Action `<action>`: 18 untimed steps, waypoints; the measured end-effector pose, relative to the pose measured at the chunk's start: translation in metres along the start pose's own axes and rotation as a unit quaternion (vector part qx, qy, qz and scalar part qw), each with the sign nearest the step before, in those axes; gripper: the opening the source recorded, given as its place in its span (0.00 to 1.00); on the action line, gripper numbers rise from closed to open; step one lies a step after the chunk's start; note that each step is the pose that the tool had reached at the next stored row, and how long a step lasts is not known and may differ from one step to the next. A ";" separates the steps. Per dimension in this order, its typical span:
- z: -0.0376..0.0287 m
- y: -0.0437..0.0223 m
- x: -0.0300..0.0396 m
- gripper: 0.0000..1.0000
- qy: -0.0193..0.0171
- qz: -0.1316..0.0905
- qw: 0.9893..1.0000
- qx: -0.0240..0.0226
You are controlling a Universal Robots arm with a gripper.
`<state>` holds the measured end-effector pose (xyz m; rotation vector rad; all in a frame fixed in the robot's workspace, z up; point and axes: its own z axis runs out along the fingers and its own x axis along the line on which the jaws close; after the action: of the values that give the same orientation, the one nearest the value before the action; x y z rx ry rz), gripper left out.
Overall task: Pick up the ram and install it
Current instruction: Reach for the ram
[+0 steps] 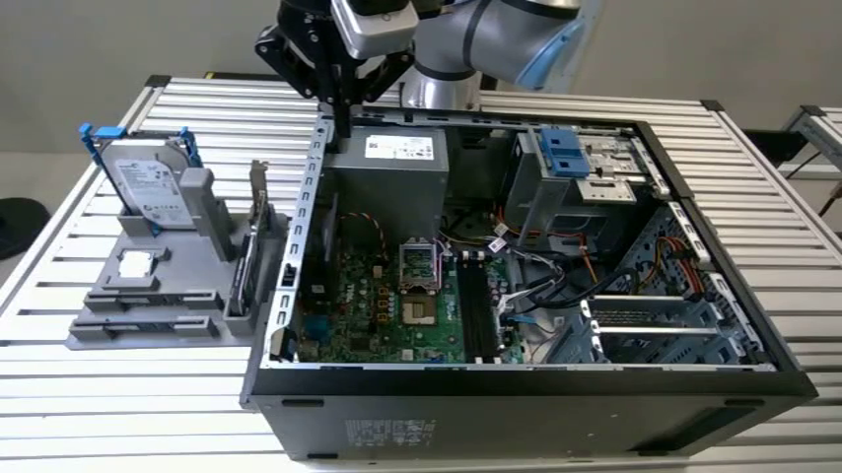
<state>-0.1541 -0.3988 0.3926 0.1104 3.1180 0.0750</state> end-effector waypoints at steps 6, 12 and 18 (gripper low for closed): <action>0.0000 -0.0002 0.0022 0.00 0.000 0.000 1.000 0.000; -0.0001 -0.0002 0.0031 0.00 0.000 0.000 1.000 0.000; -0.0001 -0.0002 0.0032 0.00 0.000 0.000 1.000 0.000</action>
<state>-0.1573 -0.3988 0.3926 0.1104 3.1179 0.0751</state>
